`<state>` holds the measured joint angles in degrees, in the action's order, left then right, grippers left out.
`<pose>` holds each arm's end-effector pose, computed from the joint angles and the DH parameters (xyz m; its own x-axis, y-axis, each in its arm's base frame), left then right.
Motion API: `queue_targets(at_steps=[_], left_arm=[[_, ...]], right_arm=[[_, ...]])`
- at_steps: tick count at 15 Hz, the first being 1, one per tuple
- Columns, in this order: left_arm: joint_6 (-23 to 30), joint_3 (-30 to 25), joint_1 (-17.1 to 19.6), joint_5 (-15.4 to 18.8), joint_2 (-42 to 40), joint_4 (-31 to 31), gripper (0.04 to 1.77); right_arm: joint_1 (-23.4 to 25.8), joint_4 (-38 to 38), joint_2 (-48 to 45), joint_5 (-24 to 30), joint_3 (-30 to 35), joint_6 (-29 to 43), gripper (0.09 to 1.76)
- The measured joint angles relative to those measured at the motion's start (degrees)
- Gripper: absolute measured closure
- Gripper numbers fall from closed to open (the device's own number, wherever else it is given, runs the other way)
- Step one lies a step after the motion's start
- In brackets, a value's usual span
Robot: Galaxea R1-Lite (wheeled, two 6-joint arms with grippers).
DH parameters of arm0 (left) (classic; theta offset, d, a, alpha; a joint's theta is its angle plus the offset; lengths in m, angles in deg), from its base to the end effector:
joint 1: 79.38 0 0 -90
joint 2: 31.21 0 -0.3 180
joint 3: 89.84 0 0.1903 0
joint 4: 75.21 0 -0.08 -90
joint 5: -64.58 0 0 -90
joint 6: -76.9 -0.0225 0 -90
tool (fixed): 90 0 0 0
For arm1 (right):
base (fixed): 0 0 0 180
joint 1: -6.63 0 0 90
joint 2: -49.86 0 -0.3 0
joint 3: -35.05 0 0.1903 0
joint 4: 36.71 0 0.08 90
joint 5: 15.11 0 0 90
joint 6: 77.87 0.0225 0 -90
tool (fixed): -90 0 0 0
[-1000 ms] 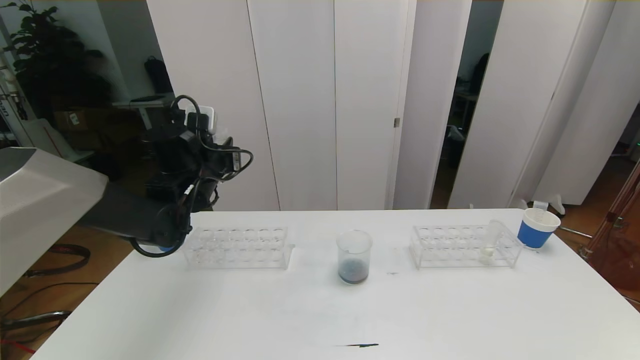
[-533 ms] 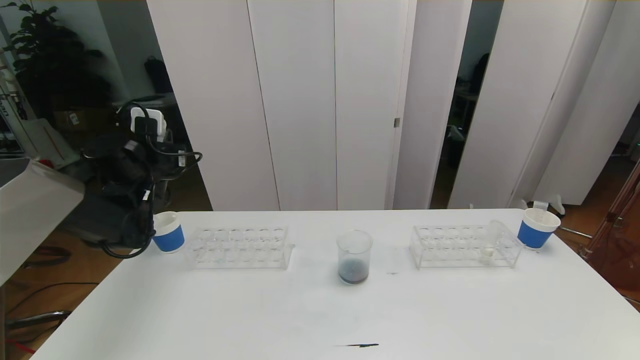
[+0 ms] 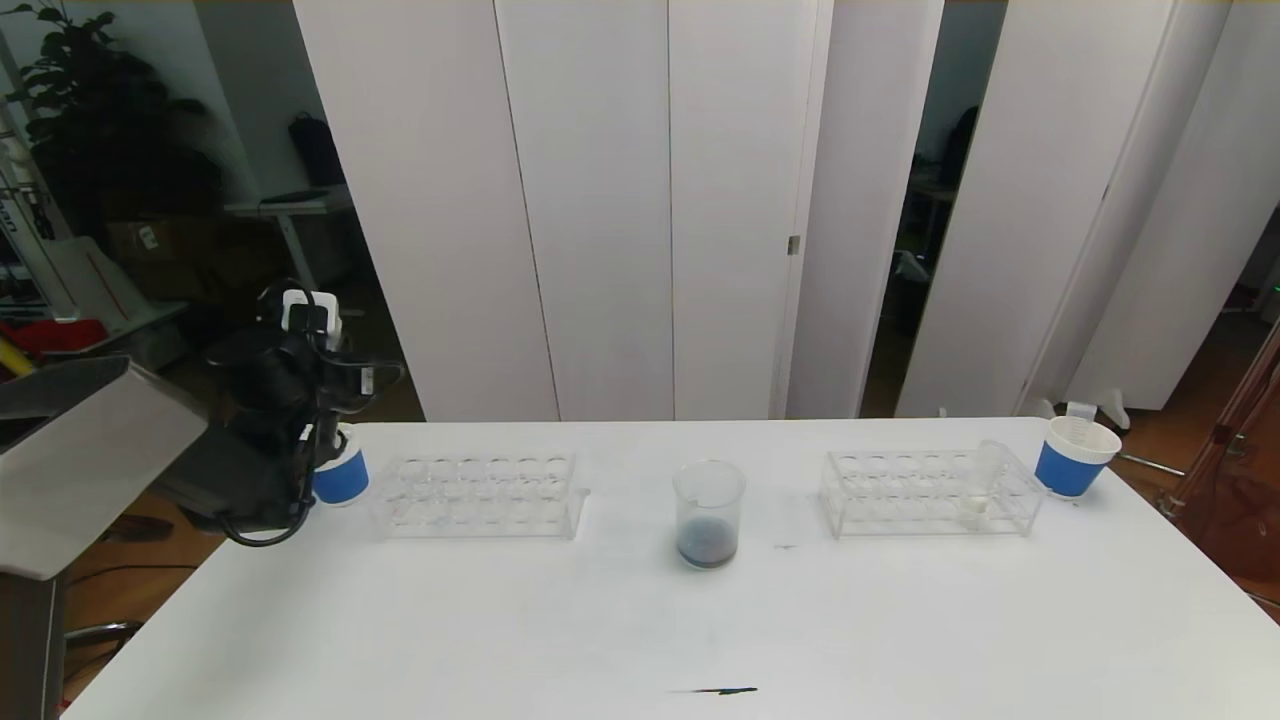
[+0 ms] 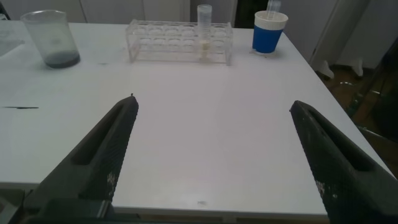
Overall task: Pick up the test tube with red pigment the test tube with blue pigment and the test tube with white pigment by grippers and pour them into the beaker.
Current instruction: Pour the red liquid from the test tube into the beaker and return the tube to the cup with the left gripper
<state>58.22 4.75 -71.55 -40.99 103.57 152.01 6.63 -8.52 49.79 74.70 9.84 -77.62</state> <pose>0.4525 0.0683 0.1026 0.9106 0.3962 0.1179 -0.4132 0.8643 0.2868 -0.0256 -0.0001 0.0757 0.9987 -0.0033 -0.0508 0.0035 1.0000 0.0042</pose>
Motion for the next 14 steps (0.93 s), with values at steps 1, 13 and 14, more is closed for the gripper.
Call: queue_targets(at_steps=[1,13,14], left_arm=[[1.3,-0.3,0.2,0.0,0.4,-2.2,1.25],[2.5,-3.0,1.4,-0.3,0.5,-5.7,1.25],[2.5,-3.2,1.3,-0.3,0.4,-5.7,1.25]], right_arm=[[0.0,0.0,0.0,0.0,0.0,0.0,0.10],[0.0,0.0,0.0,0.0,0.0,0.0,0.10],[0.0,0.0,0.0,0.0,0.0,0.0,0.10]])
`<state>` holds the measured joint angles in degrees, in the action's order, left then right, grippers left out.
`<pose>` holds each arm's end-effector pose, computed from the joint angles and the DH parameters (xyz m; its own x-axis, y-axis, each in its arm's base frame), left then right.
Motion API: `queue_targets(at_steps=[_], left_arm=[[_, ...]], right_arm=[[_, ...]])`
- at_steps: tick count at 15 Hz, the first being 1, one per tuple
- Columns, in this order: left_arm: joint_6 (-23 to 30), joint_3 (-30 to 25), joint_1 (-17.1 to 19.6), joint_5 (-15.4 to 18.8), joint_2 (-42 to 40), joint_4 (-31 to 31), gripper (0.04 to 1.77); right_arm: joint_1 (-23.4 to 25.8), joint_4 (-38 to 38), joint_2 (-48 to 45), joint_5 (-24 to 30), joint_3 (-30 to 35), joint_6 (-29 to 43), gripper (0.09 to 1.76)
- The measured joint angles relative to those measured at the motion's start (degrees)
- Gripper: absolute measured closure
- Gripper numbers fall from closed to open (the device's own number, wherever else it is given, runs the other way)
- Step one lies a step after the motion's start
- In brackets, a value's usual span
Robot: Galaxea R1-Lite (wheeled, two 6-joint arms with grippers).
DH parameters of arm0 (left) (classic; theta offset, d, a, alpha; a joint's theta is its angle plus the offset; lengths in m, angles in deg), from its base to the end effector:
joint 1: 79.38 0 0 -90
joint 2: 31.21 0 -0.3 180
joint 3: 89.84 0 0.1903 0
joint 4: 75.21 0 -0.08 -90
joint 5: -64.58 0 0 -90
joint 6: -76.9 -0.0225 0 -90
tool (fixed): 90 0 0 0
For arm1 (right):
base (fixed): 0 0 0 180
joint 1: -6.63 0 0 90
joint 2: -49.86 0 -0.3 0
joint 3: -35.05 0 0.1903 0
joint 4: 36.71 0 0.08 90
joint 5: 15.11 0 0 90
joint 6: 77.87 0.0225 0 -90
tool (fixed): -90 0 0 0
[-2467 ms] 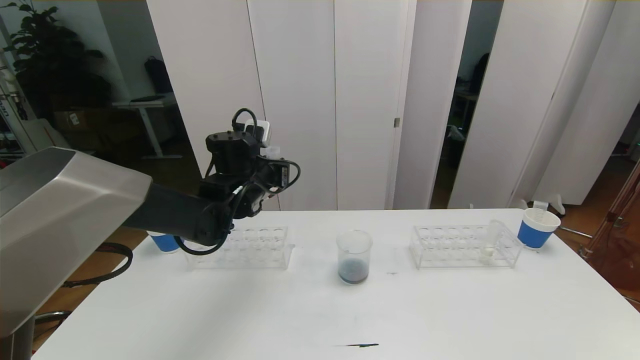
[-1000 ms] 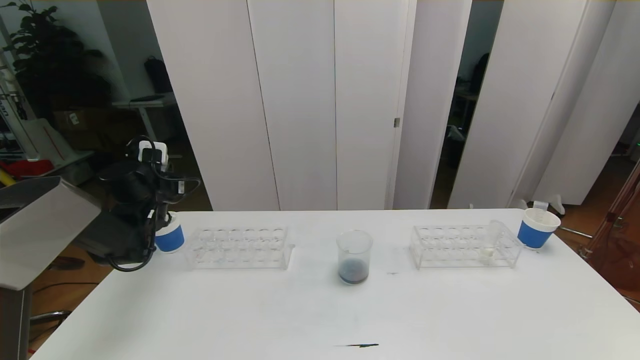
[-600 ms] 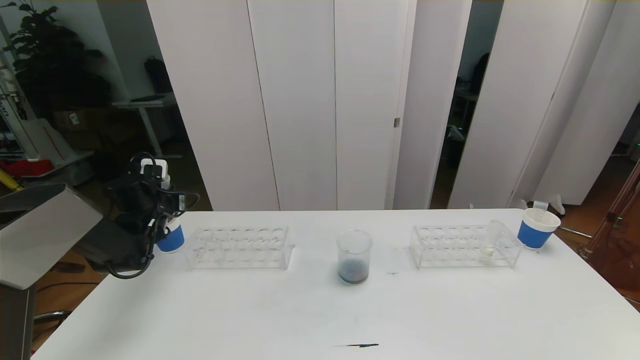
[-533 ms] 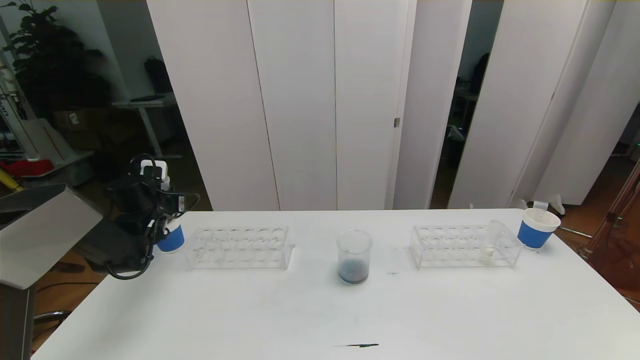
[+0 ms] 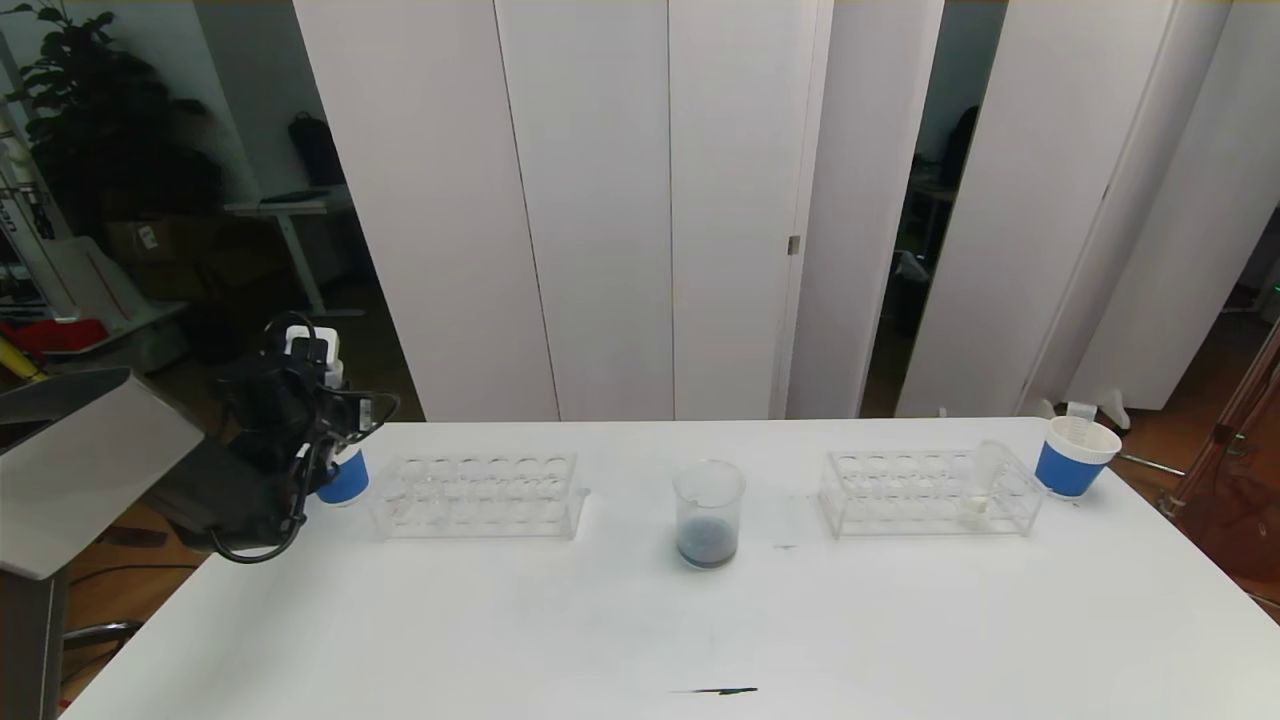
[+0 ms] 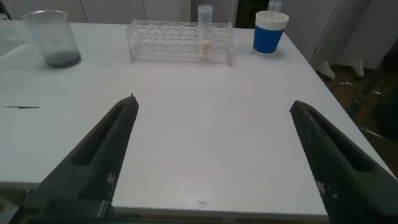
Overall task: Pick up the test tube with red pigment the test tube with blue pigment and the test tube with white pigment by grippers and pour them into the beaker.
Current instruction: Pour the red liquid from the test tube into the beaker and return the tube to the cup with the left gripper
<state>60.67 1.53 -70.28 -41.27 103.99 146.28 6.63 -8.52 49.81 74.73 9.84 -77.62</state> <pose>0.4451 0.0775 0.0755 0.9059 0.4217 -0.0393 -0.3935 0.8724 0.2900 -0.0255 -0.0001 0.0757 0.9987 -0.0028 -0.0511 0.0030 1.0000 0.0042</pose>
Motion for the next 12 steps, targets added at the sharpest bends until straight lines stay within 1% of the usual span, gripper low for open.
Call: queue_targets(at_steps=[5,6,7,8,9,10,12], left_arm=[[0.3,-0.7,-0.2,-0.4,-0.5,-0.8,1.23],[0.4,-0.8,-0.3,-0.4,-0.6,-0.9,1.11],[0.7,-0.9,-0.3,-0.4,-0.7,-0.9,0.83],[0.9,-0.9,-0.3,-0.4,-0.8,-0.9,0.45],[0.9,-0.9,-0.3,-0.4,-0.9,-0.8,0.19],[0.9,-0.9,-0.3,-0.4,-0.9,-0.8,0.07],[0.9,-0.9,-0.3,-0.4,-1.0,-0.8,0.06]], right_arm=[[0.0,0.0,0.0,0.0,0.0,0.0,0.10],[0.0,0.0,0.0,0.0,0.0,0.0,0.10],[0.0,0.0,0.0,0.0,0.0,0.0,0.10],[0.0,0.0,0.0,0.0,0.0,0.0,0.10],[0.0,0.0,0.0,0.0,0.0,0.0,0.10],[0.0,0.0,0.0,0.0,0.0,0.0,0.10],[0.0,0.0,0.0,0.0,0.0,0.0,0.10]])
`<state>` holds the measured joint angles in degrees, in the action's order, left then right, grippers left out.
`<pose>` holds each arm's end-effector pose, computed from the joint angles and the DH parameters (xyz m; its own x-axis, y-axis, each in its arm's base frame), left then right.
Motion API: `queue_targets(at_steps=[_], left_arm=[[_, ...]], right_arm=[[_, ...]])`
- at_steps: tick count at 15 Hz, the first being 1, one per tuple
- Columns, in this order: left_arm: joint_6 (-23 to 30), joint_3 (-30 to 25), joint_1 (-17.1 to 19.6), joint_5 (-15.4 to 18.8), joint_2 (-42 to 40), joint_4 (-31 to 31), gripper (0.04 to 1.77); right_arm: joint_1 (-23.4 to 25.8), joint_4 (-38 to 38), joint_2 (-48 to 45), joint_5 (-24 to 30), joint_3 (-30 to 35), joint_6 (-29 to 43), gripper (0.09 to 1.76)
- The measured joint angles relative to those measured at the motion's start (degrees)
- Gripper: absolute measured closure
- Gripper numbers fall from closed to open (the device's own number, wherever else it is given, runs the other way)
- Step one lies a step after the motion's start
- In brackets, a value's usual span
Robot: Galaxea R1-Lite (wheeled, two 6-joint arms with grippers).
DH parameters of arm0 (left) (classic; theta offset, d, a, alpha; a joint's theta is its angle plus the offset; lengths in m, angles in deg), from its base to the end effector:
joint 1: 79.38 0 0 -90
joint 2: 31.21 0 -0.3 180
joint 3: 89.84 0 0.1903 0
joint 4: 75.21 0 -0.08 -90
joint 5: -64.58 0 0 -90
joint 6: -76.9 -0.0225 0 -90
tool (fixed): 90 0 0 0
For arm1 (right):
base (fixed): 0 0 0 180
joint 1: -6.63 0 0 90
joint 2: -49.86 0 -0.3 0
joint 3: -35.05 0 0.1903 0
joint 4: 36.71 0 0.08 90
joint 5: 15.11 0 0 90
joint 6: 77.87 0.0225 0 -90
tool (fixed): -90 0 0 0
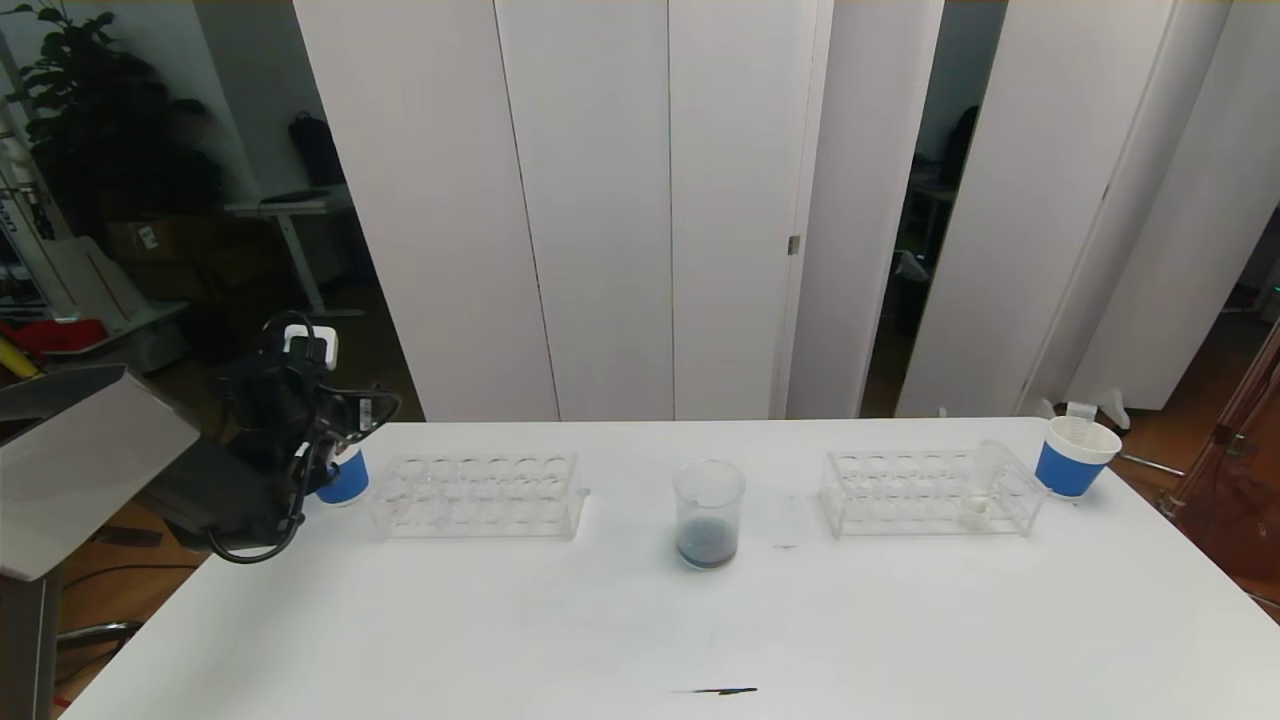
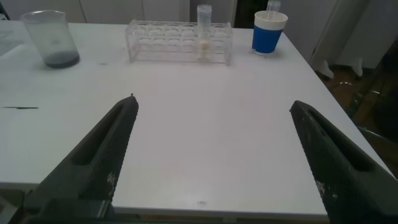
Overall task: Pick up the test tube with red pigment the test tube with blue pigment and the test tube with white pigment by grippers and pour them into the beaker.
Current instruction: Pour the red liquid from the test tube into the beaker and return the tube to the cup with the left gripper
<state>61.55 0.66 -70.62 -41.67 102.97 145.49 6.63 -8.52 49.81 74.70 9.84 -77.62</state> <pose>0.4420 0.0745 0.0784 0.9050 0.4226 -0.0499 -0.3937 0.8761 0.2784 -0.0255 -0.0001 0.0757 0.9987 -0.0033 -0.0511 0.0035 1.0000 0.0042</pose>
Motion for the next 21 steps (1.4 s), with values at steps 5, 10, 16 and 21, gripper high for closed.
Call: queue_targets(at_steps=[5,10,16,21], left_arm=[[-0.5,0.0,-0.3,0.1,-1.9,-0.4,0.06],[-0.5,-1.1,-2.8,-1.0,-11.2,-2.0,0.06],[-0.3,-7.2,-5.9,-1.7,-31.3,-12.1,0.06],[-0.4,-14.8,-8.6,-1.1,-53.4,-27.6,0.06]], right_arm=[[0.0,0.0,0.0,0.0,0.0,0.0,0.10],[0.0,0.0,0.0,0.0,0.0,0.0,0.10],[0.0,0.0,0.0,0.0,0.0,0.0,0.10],[0.0,0.0,0.0,0.0,0.0,0.0,0.10]])
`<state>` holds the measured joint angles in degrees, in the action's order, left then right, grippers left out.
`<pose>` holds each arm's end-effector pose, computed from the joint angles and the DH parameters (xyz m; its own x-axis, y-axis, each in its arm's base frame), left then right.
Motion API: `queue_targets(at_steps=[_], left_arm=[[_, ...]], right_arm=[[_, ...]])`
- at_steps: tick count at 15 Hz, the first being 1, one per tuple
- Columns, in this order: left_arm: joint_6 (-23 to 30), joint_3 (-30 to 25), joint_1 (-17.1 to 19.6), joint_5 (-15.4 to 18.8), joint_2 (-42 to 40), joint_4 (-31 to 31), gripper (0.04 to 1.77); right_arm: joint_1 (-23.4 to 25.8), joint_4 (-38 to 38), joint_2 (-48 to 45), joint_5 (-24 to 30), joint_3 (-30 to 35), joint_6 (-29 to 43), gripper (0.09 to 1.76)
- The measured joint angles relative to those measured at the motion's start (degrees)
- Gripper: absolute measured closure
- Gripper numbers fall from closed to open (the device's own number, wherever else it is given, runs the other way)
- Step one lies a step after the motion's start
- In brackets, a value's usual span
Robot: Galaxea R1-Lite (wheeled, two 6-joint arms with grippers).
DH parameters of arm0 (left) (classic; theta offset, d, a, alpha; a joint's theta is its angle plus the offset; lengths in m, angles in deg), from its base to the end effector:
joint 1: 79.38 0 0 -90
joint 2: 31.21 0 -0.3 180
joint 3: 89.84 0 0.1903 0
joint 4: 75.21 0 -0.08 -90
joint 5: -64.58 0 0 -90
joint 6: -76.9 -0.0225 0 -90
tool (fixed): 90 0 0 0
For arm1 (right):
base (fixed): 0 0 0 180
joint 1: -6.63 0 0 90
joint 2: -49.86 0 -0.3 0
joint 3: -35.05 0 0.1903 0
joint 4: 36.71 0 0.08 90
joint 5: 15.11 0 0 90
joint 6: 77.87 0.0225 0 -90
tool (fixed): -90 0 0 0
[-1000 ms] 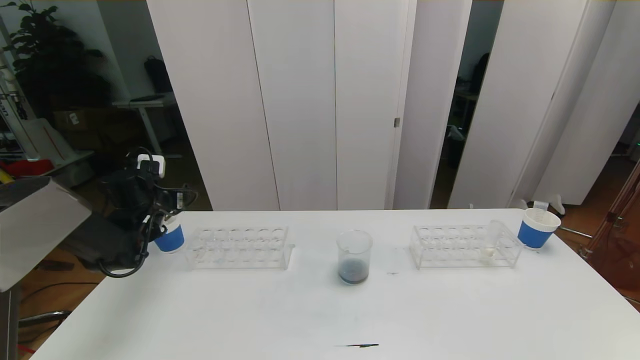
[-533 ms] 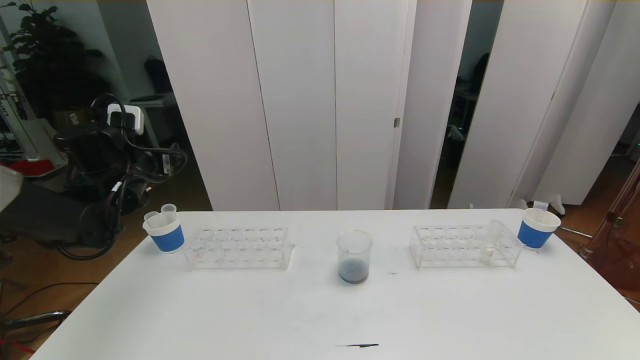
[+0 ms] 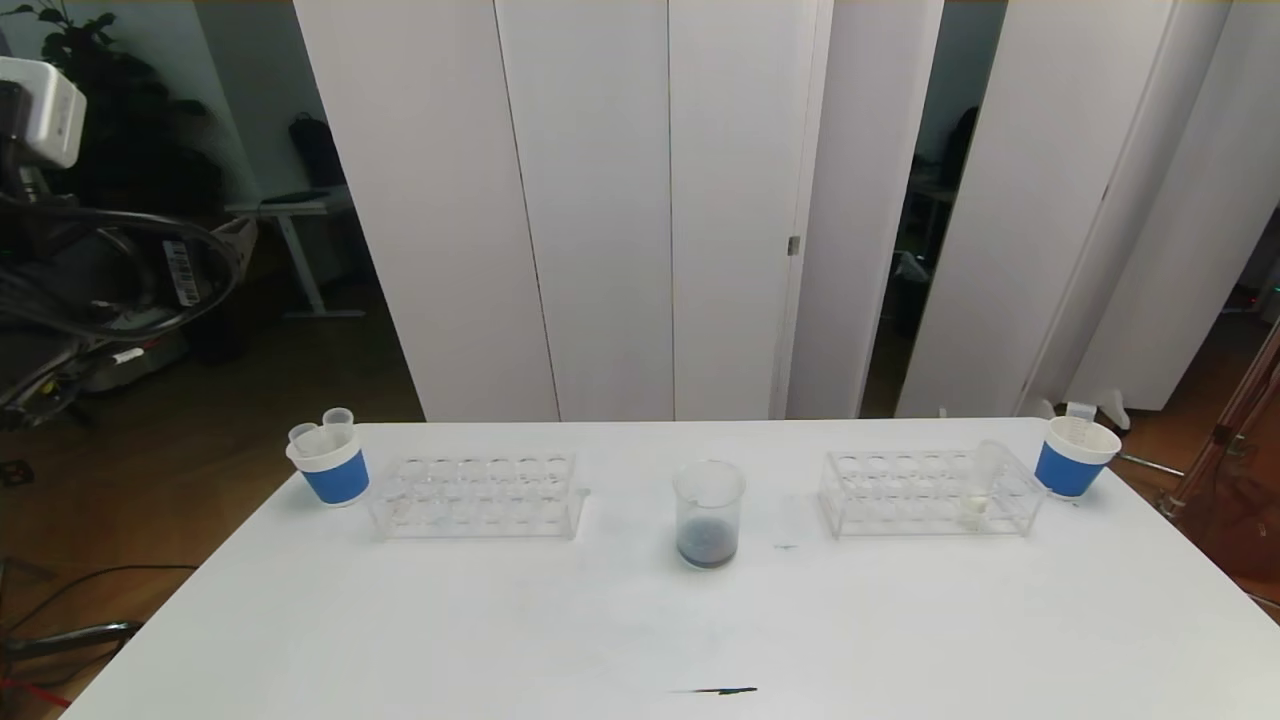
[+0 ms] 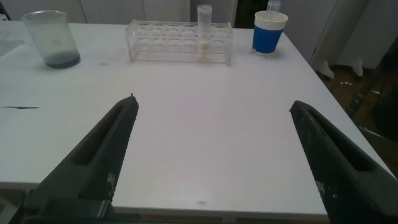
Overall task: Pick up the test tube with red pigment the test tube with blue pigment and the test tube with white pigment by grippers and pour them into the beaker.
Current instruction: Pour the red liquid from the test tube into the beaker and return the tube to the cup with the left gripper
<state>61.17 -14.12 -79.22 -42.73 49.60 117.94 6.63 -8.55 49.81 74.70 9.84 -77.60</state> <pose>0.2421 0.0074 0.2935 0.9444 0.3002 0.1339 -0.3241 0.9181 0.2283 -0.0255 -0.0001 0.0758 0.9987 -0.0033 -0.0506 0.0036 1.0000 0.0045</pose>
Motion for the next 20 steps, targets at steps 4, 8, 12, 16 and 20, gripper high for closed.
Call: queue_targets(at_steps=[4,8,12,16,20], left_arm=[[0.0,-5.2,-0.5,1.1,-18.7,-17.7,0.06],[0.0,-10.2,-0.6,2.3,-36.8,-32.8,0.06],[0.0,-16.6,-0.7,7.1,-54.3,-45.0,0.06],[0.0,-27.3,-0.6,15.0,-67.2,-47.7,0.06],[4.3,-37.1,-0.5,15.8,-73.6,-47.6,0.06]], right_arm=[[0.0,0.0,0.0,0.0,0.0,0.0,0.10],[0.0,0.0,0.0,0.0,0.0,0.0,0.10],[0.0,0.0,0.0,0.0,0.0,0.0,0.10],[0.0,0.0,0.0,0.0,0.0,0.0,0.10],[0.0,0.0,0.0,0.0,0.0,0.0,0.10]])
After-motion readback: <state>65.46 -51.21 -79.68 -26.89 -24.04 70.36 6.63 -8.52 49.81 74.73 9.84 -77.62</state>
